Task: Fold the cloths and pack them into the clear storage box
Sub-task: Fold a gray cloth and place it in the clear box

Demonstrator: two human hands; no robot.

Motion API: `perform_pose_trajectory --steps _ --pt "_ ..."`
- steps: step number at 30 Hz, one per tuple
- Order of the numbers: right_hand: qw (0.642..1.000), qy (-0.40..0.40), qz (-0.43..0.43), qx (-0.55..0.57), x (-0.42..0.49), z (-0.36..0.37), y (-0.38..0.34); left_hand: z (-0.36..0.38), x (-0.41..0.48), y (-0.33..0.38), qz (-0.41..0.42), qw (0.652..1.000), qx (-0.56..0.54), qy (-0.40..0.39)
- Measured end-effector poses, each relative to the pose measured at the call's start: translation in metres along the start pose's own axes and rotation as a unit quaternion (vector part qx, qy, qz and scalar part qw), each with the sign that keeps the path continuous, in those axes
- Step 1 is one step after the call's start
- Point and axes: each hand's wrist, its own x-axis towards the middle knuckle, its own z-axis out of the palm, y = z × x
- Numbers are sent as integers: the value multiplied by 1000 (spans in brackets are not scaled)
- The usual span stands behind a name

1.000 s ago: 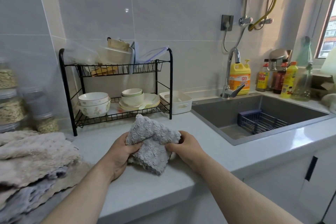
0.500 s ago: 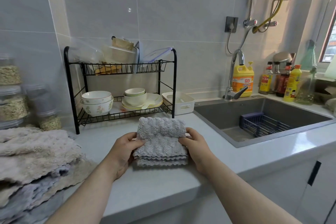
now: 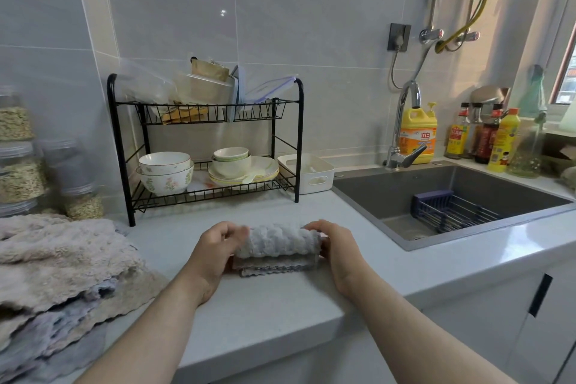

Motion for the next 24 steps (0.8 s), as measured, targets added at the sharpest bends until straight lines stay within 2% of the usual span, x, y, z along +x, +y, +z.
perform_pose_trajectory --steps 2,4,9,12,14,18,24 --pt "995 15 -67 -69 -1 2 3 2 0 -4 70 992 107 22" --pt "987 5 -97 -128 -1 5 8 3 1 -8 92 982 167 17" --pt "964 -62 -55 -251 1 3 9 4 -1 -7 56 969 238 -41" --pt "950 -84 -56 -294 -1 2 6 6 -3 -5 43 971 228 -57" --pt "960 -61 -60 -267 -1 -1 6 4 -2 -4 30 985 166 -41" --pt "992 -42 -57 -101 1 -4 6 2 1 -1 48 997 58 6" --pt "991 -21 -104 -79 3 -1 7 1 5 0 47 999 -6 7"
